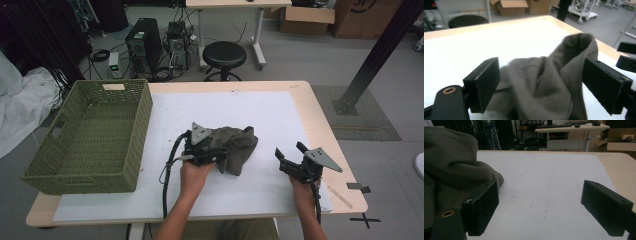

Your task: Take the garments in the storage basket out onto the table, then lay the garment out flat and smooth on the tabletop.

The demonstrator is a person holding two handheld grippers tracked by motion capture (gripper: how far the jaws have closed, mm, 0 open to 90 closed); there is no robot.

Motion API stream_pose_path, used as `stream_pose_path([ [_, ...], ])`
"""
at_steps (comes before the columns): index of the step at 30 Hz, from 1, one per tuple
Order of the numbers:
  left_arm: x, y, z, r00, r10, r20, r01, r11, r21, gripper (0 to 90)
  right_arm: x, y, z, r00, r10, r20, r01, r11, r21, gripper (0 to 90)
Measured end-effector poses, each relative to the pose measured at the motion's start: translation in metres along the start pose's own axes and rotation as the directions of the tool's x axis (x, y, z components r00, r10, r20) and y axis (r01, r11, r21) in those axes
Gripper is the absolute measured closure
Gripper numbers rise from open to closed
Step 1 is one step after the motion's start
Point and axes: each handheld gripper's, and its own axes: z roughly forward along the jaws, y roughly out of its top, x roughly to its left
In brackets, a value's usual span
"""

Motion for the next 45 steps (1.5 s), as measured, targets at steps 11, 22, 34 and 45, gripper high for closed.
stream_pose_path([
  [11,0.054,-0.013,-0.038,0.9822,-0.114,-0.149,0.109,0.9933,-0.040,16.2,-0.002,0.000,0.000,0.9998,0.020,-0.006,-0.020,1.000,-0.002,14.6],
  [22,0.068,-0.017,-0.043,0.9743,-0.135,-0.180,0.127,0.9904,-0.054,16.2,-0.002,0.000,0.000,0.9999,0.014,-0.010,-0.014,1.000,0.003,14.6],
  [34,0.063,-0.014,-0.032,0.9809,-0.125,-0.149,0.120,0.9918,-0.042,16.6,0.005,0.006,0.000,0.9943,0.039,-0.099,-0.036,0.999,0.023,15.7],
  [45,0.054,-0.017,-0.003,0.9918,-0.101,-0.079,0.102,0.9947,0.014,23.9,0.095,0.049,0.038,0.9523,0.056,-0.300,-0.038,0.997,0.065,25.6],
])
